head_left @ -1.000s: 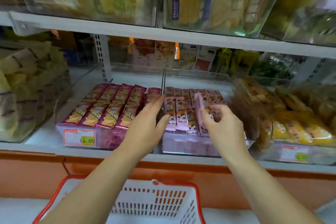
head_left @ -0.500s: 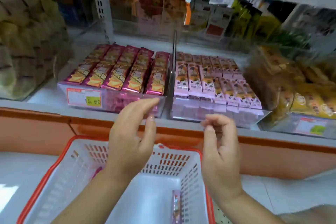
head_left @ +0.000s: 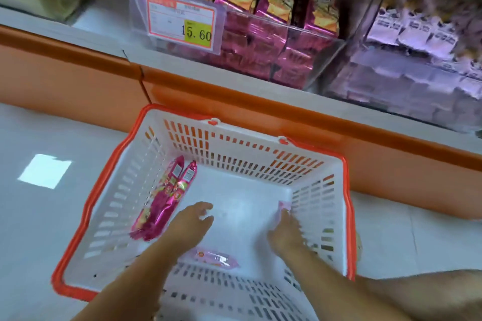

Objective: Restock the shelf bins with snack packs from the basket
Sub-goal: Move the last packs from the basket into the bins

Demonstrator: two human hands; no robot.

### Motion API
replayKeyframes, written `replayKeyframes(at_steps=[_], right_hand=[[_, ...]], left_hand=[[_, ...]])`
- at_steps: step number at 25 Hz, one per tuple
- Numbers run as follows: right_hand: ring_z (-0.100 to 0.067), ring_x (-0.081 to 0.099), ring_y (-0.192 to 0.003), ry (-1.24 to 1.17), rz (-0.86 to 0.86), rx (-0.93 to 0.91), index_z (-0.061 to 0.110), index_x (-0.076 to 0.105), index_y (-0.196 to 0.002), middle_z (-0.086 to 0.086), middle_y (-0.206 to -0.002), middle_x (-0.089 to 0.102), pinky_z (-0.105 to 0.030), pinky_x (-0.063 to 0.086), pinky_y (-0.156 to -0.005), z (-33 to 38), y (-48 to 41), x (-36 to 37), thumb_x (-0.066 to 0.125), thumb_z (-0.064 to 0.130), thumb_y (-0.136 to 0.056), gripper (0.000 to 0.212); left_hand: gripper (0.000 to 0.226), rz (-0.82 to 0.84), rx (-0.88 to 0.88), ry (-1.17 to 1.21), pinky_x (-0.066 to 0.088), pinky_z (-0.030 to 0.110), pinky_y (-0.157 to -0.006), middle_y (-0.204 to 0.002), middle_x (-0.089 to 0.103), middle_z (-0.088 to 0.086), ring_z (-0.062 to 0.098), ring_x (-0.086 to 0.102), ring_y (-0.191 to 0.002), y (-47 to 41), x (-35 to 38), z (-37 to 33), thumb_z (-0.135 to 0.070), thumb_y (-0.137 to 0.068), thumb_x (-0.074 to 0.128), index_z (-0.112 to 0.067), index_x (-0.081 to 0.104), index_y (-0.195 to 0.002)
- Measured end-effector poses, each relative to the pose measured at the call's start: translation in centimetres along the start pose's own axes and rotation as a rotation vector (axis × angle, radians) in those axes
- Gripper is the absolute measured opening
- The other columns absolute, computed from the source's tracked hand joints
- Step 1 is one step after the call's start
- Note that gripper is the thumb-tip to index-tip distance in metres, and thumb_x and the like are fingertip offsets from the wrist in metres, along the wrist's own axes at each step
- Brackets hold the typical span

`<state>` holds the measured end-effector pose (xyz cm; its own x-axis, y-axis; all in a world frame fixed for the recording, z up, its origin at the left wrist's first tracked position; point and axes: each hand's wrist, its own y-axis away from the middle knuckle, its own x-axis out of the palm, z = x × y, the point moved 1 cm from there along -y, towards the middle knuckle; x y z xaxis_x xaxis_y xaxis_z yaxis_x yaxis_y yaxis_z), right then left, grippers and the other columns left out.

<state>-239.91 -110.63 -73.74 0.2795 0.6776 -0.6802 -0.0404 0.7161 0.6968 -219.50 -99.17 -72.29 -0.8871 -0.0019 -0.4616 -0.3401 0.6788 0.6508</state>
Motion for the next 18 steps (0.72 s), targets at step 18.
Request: replayKeyframes(at_steps=[18], right_hand=[[-0.001, 0.055, -0.088, -0.500, -0.087, -0.506, 0.034, 0.054, -0.106, 0.009, -0.105, 0.050, -0.015, 0.045, -0.072, 3.4, 8.9, -0.5, 0.063, 0.004, -0.079, 0.041]], left_hand=[[0.029, 0.038, -0.108, 0.796, 0.058, 0.030, -0.081, -0.105, 0.073, 0.007, 0.017, 0.071, -0.093, 2.1, -1.0, -5.9, -0.033, -0.092, 0.061, -0.012, 0.066, -0.110]])
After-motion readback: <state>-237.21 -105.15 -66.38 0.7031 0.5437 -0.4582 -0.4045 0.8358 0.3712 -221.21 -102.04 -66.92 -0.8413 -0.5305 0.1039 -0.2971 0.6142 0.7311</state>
